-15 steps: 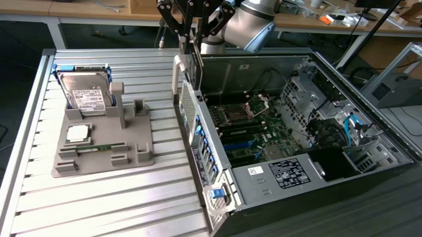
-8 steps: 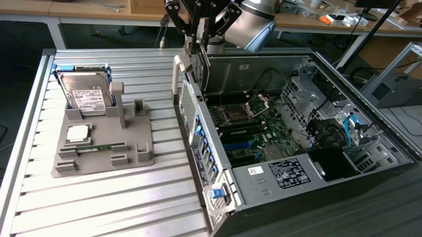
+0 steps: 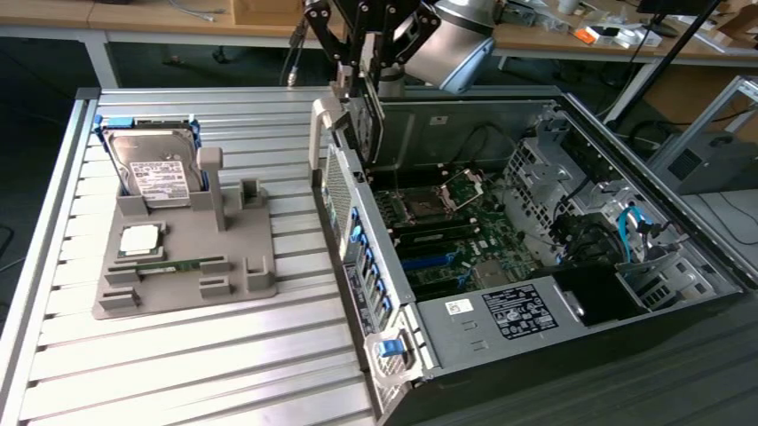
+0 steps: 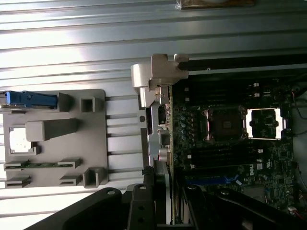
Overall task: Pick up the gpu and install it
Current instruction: 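Pick up the gpu and move the gpu toward the slot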
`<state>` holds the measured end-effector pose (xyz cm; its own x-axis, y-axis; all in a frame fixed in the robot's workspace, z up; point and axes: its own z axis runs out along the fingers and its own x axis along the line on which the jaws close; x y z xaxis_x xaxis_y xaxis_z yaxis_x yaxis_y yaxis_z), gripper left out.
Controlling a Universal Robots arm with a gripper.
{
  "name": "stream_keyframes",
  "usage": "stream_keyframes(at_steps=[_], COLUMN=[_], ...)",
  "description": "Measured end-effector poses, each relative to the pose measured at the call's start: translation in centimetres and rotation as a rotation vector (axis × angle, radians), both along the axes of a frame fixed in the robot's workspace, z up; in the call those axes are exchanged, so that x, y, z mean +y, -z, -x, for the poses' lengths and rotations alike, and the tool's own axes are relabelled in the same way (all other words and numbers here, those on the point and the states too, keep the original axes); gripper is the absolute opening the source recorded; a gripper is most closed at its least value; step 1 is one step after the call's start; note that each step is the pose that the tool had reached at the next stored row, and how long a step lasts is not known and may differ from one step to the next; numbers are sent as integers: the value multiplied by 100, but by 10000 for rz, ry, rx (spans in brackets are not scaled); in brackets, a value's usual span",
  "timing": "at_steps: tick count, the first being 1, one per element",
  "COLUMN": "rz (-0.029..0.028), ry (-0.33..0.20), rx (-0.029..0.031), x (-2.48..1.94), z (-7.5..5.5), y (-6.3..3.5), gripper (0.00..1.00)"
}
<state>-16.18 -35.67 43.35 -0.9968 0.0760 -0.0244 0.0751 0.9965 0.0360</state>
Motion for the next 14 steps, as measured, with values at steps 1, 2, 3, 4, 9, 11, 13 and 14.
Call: stream_keyframes(at_steps=[1, 2, 3, 4, 9, 11, 13, 14], rz=[1, 1, 1, 1, 2, 3, 4, 5], ry=[0, -1, 0, 0, 0, 0, 0, 1], rx=[0, 0, 0, 0, 0, 0, 0, 1], x=[0, 0, 0, 0, 0, 0, 0, 0], z=[-4, -13, -20, -26, -70, -82, -95, -103], y=[0, 0, 0, 0, 0, 0, 0, 0], gripper=[27, 27, 27, 27, 27, 27, 27, 27])
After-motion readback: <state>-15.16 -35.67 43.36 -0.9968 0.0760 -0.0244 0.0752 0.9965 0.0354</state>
